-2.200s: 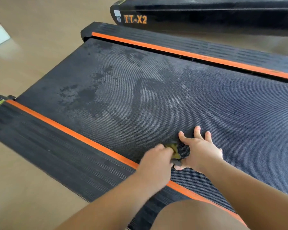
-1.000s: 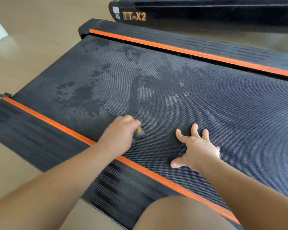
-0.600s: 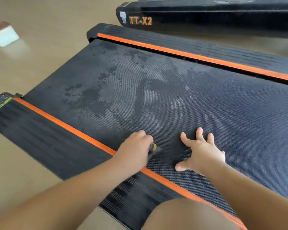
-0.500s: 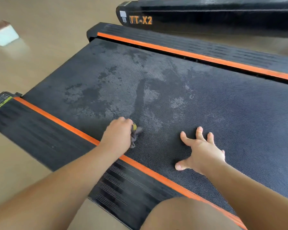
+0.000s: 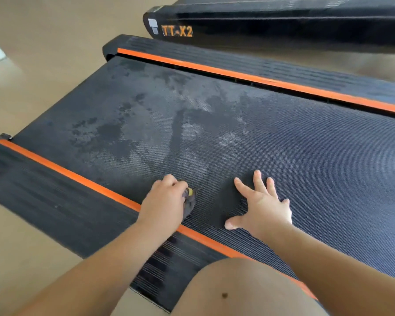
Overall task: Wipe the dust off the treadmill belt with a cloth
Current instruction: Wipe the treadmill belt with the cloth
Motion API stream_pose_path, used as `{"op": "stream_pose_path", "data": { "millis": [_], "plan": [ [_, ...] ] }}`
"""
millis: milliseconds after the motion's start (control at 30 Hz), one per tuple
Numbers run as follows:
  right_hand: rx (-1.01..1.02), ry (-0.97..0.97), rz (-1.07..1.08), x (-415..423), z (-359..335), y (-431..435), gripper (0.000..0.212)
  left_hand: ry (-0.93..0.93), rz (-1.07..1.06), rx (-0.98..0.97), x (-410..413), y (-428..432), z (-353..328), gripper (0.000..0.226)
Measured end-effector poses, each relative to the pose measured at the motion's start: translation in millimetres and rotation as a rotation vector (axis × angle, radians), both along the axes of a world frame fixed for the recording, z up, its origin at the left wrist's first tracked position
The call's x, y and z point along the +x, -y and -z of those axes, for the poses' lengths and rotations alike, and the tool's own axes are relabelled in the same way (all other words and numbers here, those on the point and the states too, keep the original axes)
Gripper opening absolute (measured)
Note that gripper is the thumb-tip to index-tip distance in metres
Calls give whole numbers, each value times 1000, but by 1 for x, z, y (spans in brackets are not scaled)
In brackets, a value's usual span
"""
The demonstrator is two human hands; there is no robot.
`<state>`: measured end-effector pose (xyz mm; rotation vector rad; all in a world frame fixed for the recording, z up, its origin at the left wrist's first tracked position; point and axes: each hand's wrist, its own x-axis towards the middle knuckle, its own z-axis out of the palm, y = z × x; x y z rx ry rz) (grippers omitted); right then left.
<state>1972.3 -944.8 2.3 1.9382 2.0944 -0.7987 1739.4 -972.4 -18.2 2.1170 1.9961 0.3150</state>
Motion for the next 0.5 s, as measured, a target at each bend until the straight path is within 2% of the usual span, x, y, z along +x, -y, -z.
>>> {"op": "stream_pose_path", "data": {
  "millis": [133, 233, 300, 400, 433, 500],
  "plan": [
    [121, -76, -26, 38, -2, 28, 85, -3, -76, -92, 22, 13, 2, 17],
    [16, 5, -15, 67, -4, 38, 87, -11, -120, -148, 57, 16, 0, 12],
    [-37, 19, -23, 73, -3, 39, 90, 44, 13, -216, 92, 23, -2, 11],
    [-62, 9, -19, 73, -2, 35, 90, 148, 350, -299, 116, 29, -1, 15],
    [-73, 7, -17, 72, -3, 33, 90, 179, 428, -265, 107, 25, -1, 15],
    [-82, -5, -10, 73, -1, 32, 90, 102, 453, -137, 73, 9, 1, 16]
  ]
}}
